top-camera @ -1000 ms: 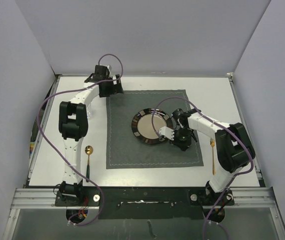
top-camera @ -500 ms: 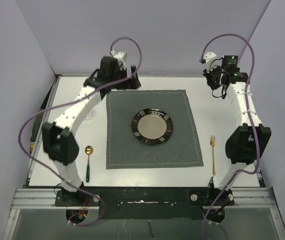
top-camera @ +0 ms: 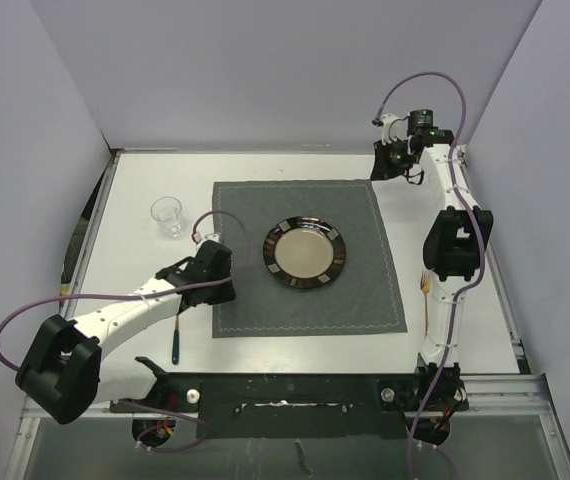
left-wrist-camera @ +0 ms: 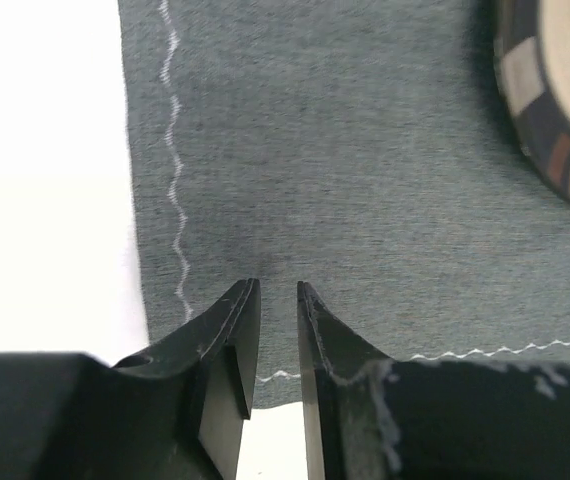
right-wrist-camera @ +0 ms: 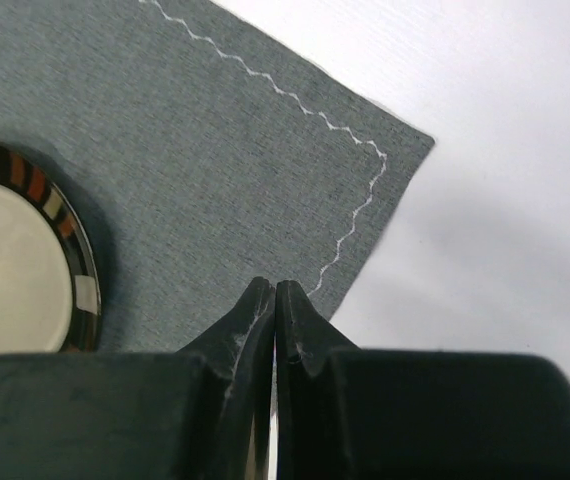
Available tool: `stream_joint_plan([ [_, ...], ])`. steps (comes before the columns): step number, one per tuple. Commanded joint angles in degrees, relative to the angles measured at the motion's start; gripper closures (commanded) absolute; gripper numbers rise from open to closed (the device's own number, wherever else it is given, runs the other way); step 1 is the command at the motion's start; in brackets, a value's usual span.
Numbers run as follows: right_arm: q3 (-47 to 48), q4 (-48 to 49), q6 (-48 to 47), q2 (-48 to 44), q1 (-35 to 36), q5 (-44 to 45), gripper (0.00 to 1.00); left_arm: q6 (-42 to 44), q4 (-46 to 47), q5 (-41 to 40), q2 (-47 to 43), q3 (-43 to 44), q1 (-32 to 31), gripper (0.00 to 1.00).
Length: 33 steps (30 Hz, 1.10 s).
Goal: Set the dinner table for one person
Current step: Adjust the napkin at the center of the board.
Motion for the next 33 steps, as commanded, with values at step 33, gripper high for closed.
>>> stream_joint_plan([
  [33,-5.03,3.15,-6.43,5.43,5.9,2.62,1.0,-17.56,-6.44,-9.07,8.52,0.88,-8.07,0.74],
])
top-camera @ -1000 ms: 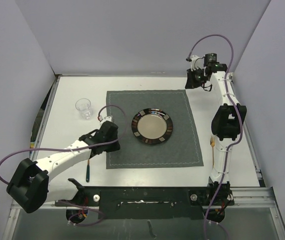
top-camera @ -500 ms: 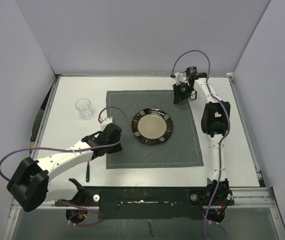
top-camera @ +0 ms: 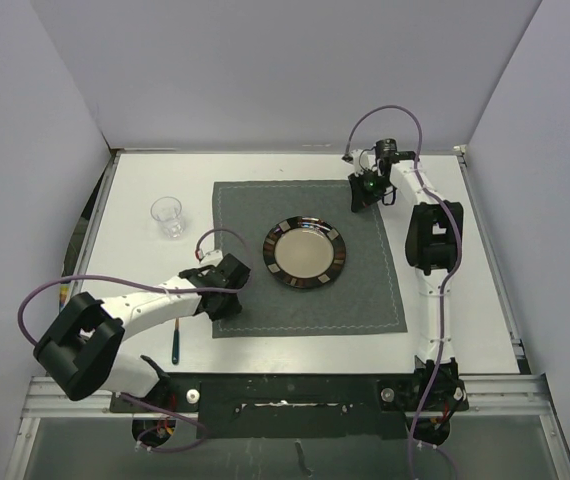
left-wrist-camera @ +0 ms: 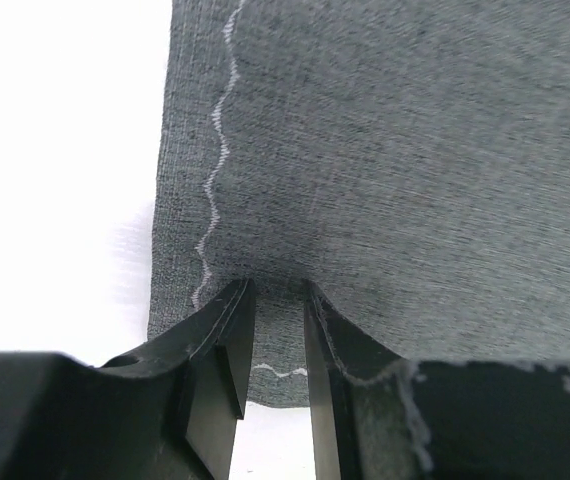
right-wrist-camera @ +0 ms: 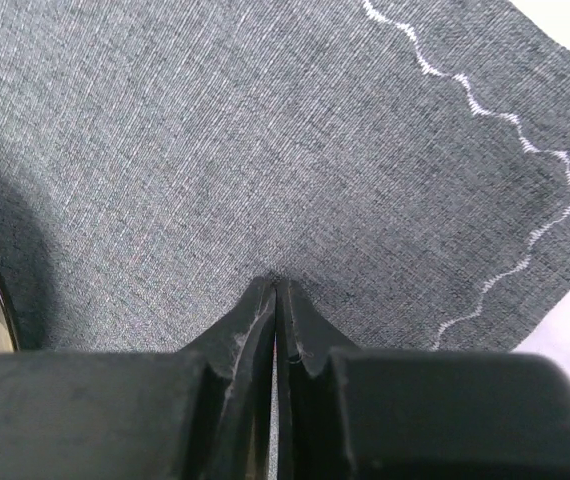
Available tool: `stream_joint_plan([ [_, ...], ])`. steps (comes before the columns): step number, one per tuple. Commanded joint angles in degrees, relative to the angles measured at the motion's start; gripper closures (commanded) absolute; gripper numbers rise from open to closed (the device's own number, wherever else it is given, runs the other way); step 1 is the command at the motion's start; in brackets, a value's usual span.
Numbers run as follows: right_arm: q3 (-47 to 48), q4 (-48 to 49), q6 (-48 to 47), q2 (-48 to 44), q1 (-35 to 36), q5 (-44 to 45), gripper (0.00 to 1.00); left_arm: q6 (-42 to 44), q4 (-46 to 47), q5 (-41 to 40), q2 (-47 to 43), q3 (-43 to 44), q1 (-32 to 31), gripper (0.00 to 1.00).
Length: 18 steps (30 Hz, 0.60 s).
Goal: Set the dinner table for one person
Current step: Adjust the napkin at the center of the board.
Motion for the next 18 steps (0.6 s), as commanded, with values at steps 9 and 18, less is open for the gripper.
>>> stream_joint_plan([
  [9,-5.06,3.08,-5.66,-6.47,0.15,1.47,1.0,-3.54,0.16,2.04,5.53,0.78,-0.33,0.75],
  [18,-10.87,4.1,-9.08,-9.45,-0.58,2.23,1.0,-2.75,-2.72,2.53,2.85,0.67,-0.36,0.75],
])
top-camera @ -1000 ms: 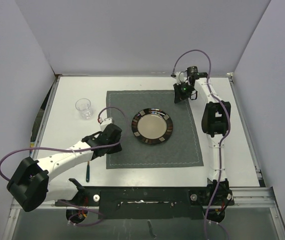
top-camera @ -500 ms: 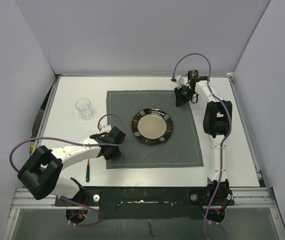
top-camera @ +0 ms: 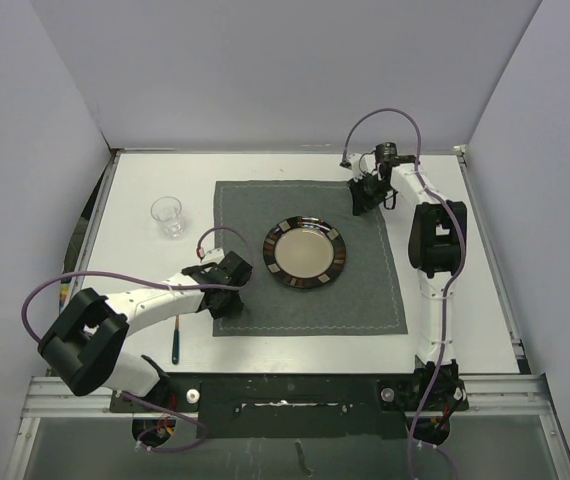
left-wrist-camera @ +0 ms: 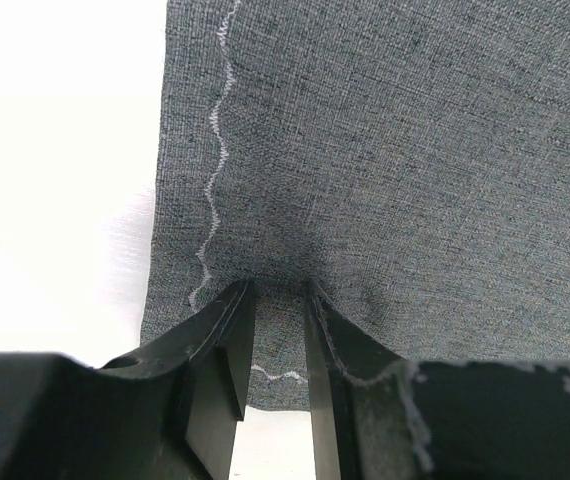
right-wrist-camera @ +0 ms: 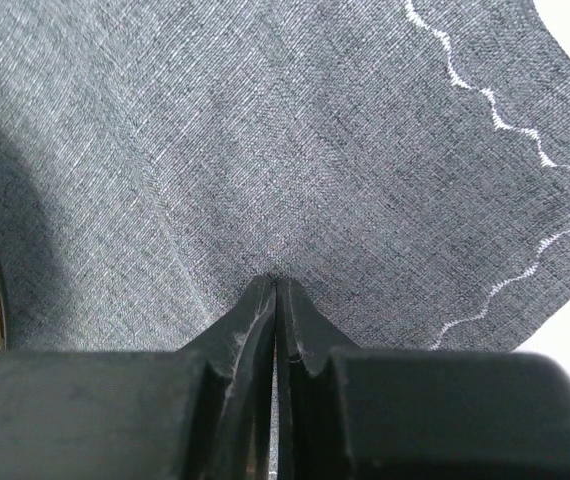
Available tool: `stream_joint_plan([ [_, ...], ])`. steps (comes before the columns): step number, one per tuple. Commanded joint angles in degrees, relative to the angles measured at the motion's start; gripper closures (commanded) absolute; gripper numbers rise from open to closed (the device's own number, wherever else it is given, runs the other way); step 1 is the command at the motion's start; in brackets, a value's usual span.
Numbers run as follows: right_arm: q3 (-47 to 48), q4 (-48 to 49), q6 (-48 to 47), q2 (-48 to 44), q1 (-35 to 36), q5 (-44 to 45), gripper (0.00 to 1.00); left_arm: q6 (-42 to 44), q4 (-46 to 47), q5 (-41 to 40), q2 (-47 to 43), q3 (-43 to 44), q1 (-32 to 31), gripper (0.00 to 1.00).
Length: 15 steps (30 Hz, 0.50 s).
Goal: Set the dinner table for one person
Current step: Adjust the napkin at the center of the board.
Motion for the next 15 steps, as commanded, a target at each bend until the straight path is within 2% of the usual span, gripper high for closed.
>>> stream_joint_plan([
  [1,-3.89,1.1,-3.18,-5.61,-0.83,1.38,1.0,-0.89,-2.44,2.47,-0.7,-0.85,-0.36,0.75],
  [15,-9.05,4.0,-6.57,-7.91,-2.73,2.45,1.0,-2.26,-5.55,2.95,-4.72,-2.38,-1.45,0.75],
])
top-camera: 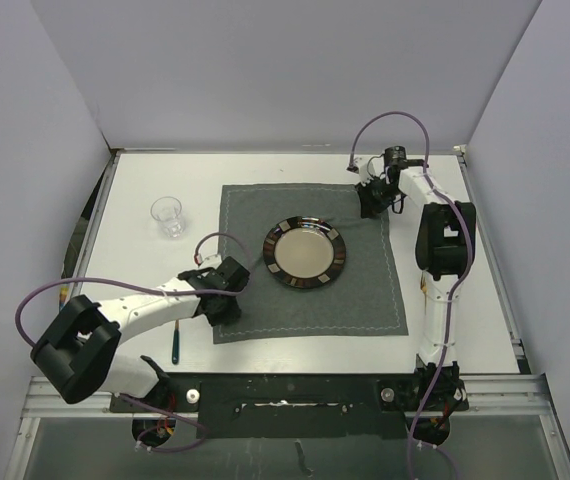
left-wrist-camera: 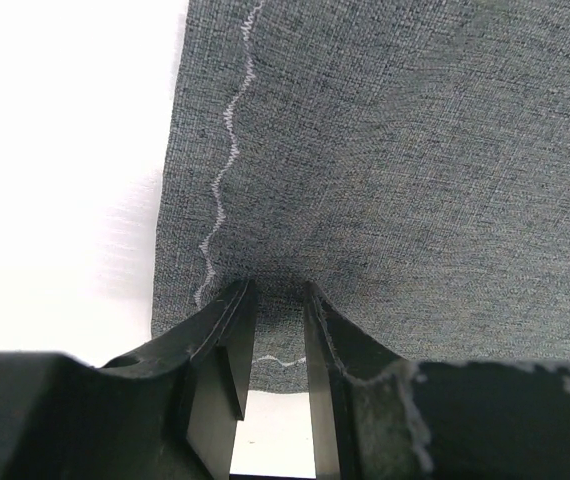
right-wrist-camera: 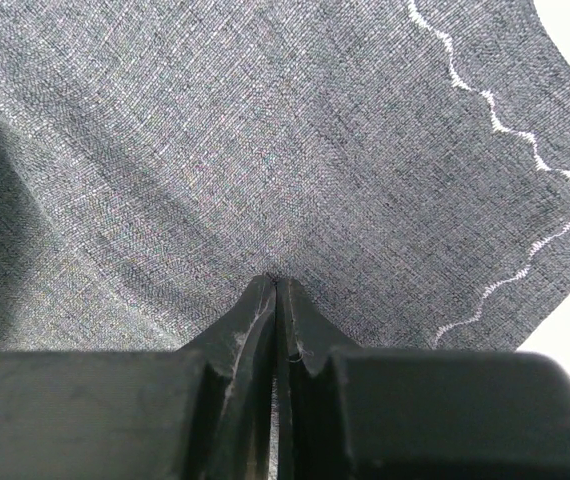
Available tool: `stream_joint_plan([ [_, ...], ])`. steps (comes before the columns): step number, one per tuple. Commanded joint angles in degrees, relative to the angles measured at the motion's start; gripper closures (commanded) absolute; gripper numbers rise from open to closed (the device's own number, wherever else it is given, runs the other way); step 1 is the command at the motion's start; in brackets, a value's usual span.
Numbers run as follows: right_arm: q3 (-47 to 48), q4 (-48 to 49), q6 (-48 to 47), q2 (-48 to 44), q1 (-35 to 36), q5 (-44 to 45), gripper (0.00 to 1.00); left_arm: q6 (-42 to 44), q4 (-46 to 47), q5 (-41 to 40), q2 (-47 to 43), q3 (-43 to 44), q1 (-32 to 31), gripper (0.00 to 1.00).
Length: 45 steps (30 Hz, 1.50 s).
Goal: Set the dinner table for one person
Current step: Adjust the napkin at the center of the board.
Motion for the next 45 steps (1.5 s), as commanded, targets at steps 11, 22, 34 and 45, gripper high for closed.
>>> stream_joint_plan([
  [11,-3.97,6.21,-5.82,-5.64,2.71,5.47,1.0,0.62,-1.33,0.75,-1.46,1.08,-2.51,0.75],
  [22,-0.04,6.17,-5.75,-4.65,4.23,6.56,1.0,7.1,1.57,-4.47,-0.85,5.57,-2.83,0.56],
  [34,8.97,7.26,-6.19,-2.04,2.18,8.43,1.0,23.17,6.19,-8.74,-1.04,17.42,-1.38,0.02],
  [45,1.99,9.79,-5.97,-4.92,1.92,6.71,1.0,36.07,13.52,4.95,21.5,35.44,20.99,0.85],
])
